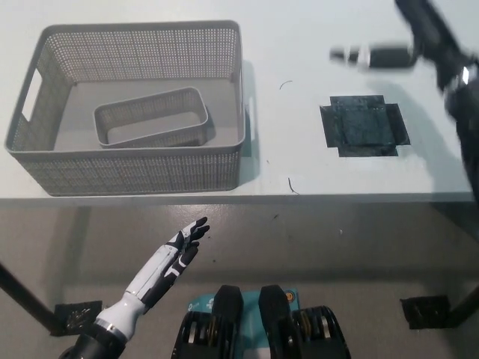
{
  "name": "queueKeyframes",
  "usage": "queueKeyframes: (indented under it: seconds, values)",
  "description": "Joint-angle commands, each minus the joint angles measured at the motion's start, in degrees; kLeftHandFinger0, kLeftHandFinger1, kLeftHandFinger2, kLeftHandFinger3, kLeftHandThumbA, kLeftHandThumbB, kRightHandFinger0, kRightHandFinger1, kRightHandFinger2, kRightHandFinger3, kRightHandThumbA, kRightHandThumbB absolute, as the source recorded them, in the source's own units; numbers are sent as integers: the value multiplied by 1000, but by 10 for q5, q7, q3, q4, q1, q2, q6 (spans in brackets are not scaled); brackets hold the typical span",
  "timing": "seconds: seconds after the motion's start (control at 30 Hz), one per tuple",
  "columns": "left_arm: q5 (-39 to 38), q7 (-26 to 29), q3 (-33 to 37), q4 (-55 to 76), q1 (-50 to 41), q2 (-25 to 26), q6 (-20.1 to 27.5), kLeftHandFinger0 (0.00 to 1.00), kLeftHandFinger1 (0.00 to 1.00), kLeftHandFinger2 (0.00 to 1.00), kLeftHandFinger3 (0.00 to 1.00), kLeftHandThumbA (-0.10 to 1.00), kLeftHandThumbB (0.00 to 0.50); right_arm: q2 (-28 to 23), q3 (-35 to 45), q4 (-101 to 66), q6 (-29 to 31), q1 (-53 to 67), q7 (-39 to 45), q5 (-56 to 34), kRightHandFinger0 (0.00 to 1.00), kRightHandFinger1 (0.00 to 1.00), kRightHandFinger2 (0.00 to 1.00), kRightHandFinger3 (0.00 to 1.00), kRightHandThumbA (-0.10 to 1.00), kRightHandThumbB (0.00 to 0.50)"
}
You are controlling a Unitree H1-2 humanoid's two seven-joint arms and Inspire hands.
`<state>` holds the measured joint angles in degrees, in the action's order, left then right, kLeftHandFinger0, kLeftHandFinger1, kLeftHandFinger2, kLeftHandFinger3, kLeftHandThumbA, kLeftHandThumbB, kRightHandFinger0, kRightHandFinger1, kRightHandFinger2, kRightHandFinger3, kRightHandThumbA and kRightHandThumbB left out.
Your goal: Use the right hand to pick up a small rectangular container and put it into a bigger container on the left side
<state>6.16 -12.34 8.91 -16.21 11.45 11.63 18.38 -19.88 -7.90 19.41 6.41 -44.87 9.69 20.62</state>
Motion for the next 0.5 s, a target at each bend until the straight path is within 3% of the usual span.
queueKeyframes:
  seconds: [0.0,0.1,0.17,0.2,0.27,0.47]
  values:
    - [4,6,-3,3,29,-1,20,1000,1000,1000,1000,1000,283,41,-61,-595,51,271,-17,-154,1000,1000,1000,1000,1000,478]
    - [4,7,-4,1,32,-1,23,1000,1000,1000,1000,1000,281,56,-76,-566,100,339,-28,-123,1000,1000,1000,1000,1000,484]
    - [4,7,-5,3,28,1,25,1000,1000,1000,1000,1000,281,83,-75,-519,149,373,-51,-113,1000,1000,1000,1000,1000,408]
    - [3,6,-5,5,27,2,25,1000,1000,1000,1000,1000,281,91,-74,-503,167,379,-58,-110,1000,1000,1000,1000,1000,399]
    - [5,6,-4,-2,29,3,30,1000,1000,1000,1000,1000,279,111,-68,-445,205,399,-99,-91,1000,1000,1000,1000,1000,317]
    - [4,6,-2,-2,28,-2,29,1000,1000,1000,1000,1000,290,141,-43,-339,205,416,-105,-81,1000,1000,1000,1000,1000,349]
